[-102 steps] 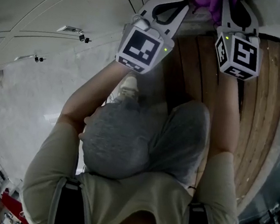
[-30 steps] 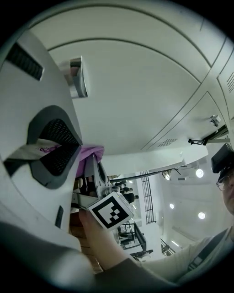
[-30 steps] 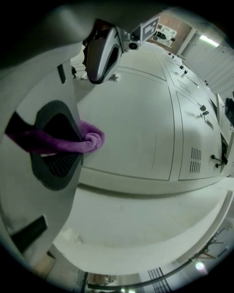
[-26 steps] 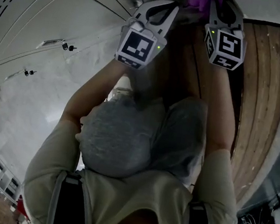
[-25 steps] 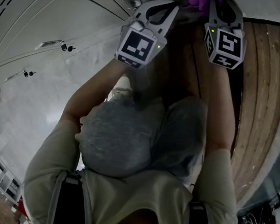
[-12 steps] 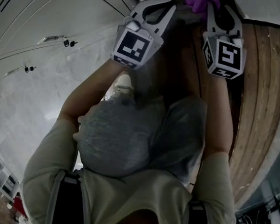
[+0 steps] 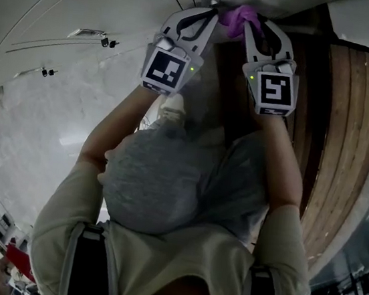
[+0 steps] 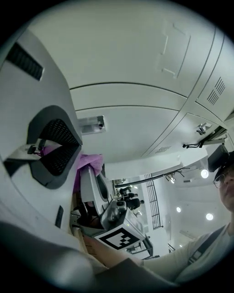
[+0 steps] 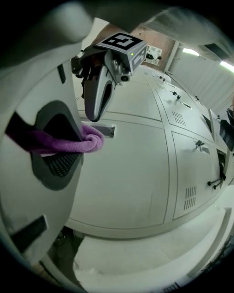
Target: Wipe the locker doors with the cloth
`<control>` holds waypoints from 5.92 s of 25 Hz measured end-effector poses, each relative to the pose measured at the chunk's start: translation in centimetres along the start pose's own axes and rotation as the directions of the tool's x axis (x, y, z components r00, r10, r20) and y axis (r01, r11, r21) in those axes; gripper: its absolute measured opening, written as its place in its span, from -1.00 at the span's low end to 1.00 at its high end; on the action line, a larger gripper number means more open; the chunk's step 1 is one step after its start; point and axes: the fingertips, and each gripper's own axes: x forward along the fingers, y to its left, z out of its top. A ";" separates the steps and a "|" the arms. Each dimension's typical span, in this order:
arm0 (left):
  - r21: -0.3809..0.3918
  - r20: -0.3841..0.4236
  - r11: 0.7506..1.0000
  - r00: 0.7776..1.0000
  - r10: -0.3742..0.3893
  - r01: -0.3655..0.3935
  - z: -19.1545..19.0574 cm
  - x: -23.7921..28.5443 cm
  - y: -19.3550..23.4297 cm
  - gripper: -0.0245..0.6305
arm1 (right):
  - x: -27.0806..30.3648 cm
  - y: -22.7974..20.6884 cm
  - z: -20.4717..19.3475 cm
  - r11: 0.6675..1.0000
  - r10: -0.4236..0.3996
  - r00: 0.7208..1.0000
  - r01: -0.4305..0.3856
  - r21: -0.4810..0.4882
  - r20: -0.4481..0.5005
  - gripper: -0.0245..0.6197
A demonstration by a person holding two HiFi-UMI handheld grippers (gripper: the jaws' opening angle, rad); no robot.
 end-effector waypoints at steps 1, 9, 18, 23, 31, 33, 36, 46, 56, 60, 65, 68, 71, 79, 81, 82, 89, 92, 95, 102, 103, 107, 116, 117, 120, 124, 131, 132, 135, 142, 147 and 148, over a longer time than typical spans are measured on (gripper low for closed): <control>-0.003 -0.007 1.000 1.000 0.005 -0.005 -0.5 -0.3 0.1 -0.92 | 0.4 0.7 -0.5 1.000 0.016 1.000 -0.016 0.004 -0.008 -0.75; -0.014 -0.039 1.000 0.999 0.011 -0.012 -3.7 -0.5 0.7 -0.92 | 3.1 3.4 -3.7 0.996 0.081 0.995 -0.082 -0.019 -0.053 -0.75; -0.007 -0.058 1.000 0.998 -0.005 0.004 -5.6 0.8 0.7 -0.92 | 6.6 4.0 -6.8 0.996 0.073 0.994 -0.077 -0.054 -0.077 -0.76; -0.014 -0.066 1.000 0.998 -0.006 0.005 -6.2 1.0 0.9 -0.92 | 7.1 4.0 -6.9 0.996 0.063 0.996 -0.066 -0.061 -0.061 -0.75; -0.016 -0.070 1.000 0.997 -0.026 0.025 -6.3 1.5 0.1 -0.92 | 7.0 3.4 -7.2 0.993 0.060 0.996 -0.067 -0.098 -0.073 -0.75; -0.019 -0.062 0.999 0.998 -0.033 0.032 -6.0 1.9 -0.3 -0.92 | 6.9 2.9 -7.3 0.993 0.052 0.996 -0.060 -0.106 -0.078 -0.75; -0.023 -0.046 0.999 0.998 -0.048 0.047 -5.6 2.8 -0.9 -0.92 | 6.5 1.6 -7.8 0.994 0.027 0.996 -0.036 -0.107 -0.087 -0.75; 0.011 -0.039 1.000 0.999 -0.016 0.017 -4.7 4.9 -1.4 -0.92 | 5.2 -3.9 -10.4 0.995 -0.084 0.988 0.076 -0.067 -0.132 -0.75; 0.021 -0.021 1.000 1.000 0.009 -0.008 -4.2 5.5 -2.2 -0.92 | 3.8 -9.4 -12.8 0.981 -0.195 0.965 0.188 -0.054 -0.174 -0.75; 0.008 -0.029 1.000 1.000 -0.005 0.005 -4.3 5.5 -2.2 -0.92 | 3.3 -11.2 -13.5 0.971 -0.238 0.951 0.232 -0.052 -0.199 -0.75; -0.004 -0.025 1.000 1.000 -0.013 0.013 -4.3 5.5 -2.2 -0.92 | 3.0 -12.4 -14.0 0.962 -0.271 0.938 0.268 -0.046 -0.218 -0.75; -0.005 -0.023 1.000 1.000 -0.017 0.017 -4.2 5.5 -2.2 -0.92 | 2.8 -12.8 -14.3 0.959 -0.283 0.933 0.283 -0.033 -0.224 -0.75; -0.010 -0.023 1.000 1.000 -0.021 0.020 -4.2 5.4 -2.2 -0.92 | 2.4 -13.1 -14.4 0.952 -0.294 0.929 0.304 0.013 -0.227 -0.75; -0.020 -0.012 1.000 1.000 -0.012 0.012 -3.4 4.2 -1.5 -0.92 | 1.0 -11.1 -9.4 0.952 -0.278 0.953 0.291 0.100 -0.121 -0.75; -0.015 -0.005 1.000 1.000 -0.003 0.003 -2.8 3.6 -1.2 -0.92 | 0.6 -10.4 -7.4 0.955 -0.271 0.959 0.278 0.106 -0.082 -0.75; -0.013 -0.001 1.000 1.000 0.000 0.000 -2.5 3.3 -1.1 -0.92 | 0.3 -10.1 -6.4 0.956 -0.267 0.962 0.273 0.109 -0.062 -0.76; -0.028 0.026 0.999 0.999 0.027 -0.026 0.9 0.4 -0.1 -0.92 | -2.7 -7.6 1.3 0.968 -0.230 0.970 0.220 0.121 0.075 -0.75; -0.010 0.046 0.999 0.998 0.034 -0.034 3.3 -1.3 0.1 -0.92 | -4.5 -6.5 4.8 0.972 -0.215 0.967 0.199 0.124 0.135 -0.75; 0.015 0.083 0.999 0.995 0.046 -0.047 6.4 -2.6 0.4 -0.92 | -6.5 -6.0 8.4 0.974 -0.211 0.957 0.188 0.126 0.200 -0.75; 0.036 0.127 0.997 0.990 0.063 -0.068 13.2 -6.6 0.2 -0.92 | -12.6 -4.2 14.6 0.975 -0.207 0.933 0.171 0.142 0.295 -0.76; 0.036 0.135 0.997 0.988 0.068 -0.073 14.0 -7.2 0.1 -0.92 | -13.5 -4.0 15.4 0.975 -0.207 0.929 0.170 0.145 0.307 -0.76; 0.032 0.166 0.995 0.982 0.091 -0.097 16.6 -9.6 -0.5 -0.92 | -17.1 -3.1 17.9 0.973 -0.210 0.913 0.160 0.168 0.350 -0.76; 0.022 0.193 0.991 0.973 0.124 -0.131 19.6 -15.5 -2.8 -0.92 | -23.6 0.6 21.1 0.979 -0.182 0.894 0.128 0.156 0.410 -0.76; 0.020 0.193 0.991 0.973 0.129 -0.135 19.7 -16.0 -2.9 -0.92 | -24.0 0.9 21.3 0.980 -0.178 0.892 0.124 0.155 0.415 -0.76; 0.024 0.191 0.989 0.972 0.139 -0.146 19.9 -16.9 -3.3 -0.92 | -25.0 1.5 22.0 0.981 -0.173 0.885 0.115 0.157 0.433 -0.76; 0.043 0.189 0.988 0.973 0.135 -0.145 20.3 -17.6 -4.0 -0.92 | -25.8 2.2 22.5 0.982 -0.165 0.880 0.104 0.158 0.445 -0.76; 0.072 0.194 0.987 0.973 0.128 -0.144 21.1 -17.8 -4.5 -0.92 | -25.8 2.2 22.2 0.981 -0.166 0.885 0.102 0.166 0.434 -0.76; 0.072 0.202 0.987 0.971 0.126 -0.143 21.2 -17.8 -4.6 -0.92 | -25.7 2.2 22.0 0.981 -0.165 0.888 0.104 0.163 0.429 -0.76; 0.065 0.209 0.987 0.970 0.128 -0.145 21.3 -17.9 -4.6 -0.92 | -25.4 2.3 21.8 0.985 -0.155 0.896 0.106 0.139 0.415 -0.76; 0.066 0.202 0.988 0.971 0.126 -0.142 21.1 -17.7 -4.8 -0.92 | -25.4 2.5 22.1 0.987 -0.151 0.899 0.114 0.112 0.411 -0.77; 0.066 0.200 0.988 0.972 0.126 -0.142 21.1 -17.7 -4.7 -0.92 | -25.4 2.2 22.0 0.984 -0.161 0.898 0.115 0.136 0.409 -0.77; 0.067 0.204 0.988 0.971 0.125 -0.141 21.2 -17.8 -4.7 -0.92 | -25.4 2.3 21.9 0.984 -0.161 0.899 0.115 0.136 0.407 -0.77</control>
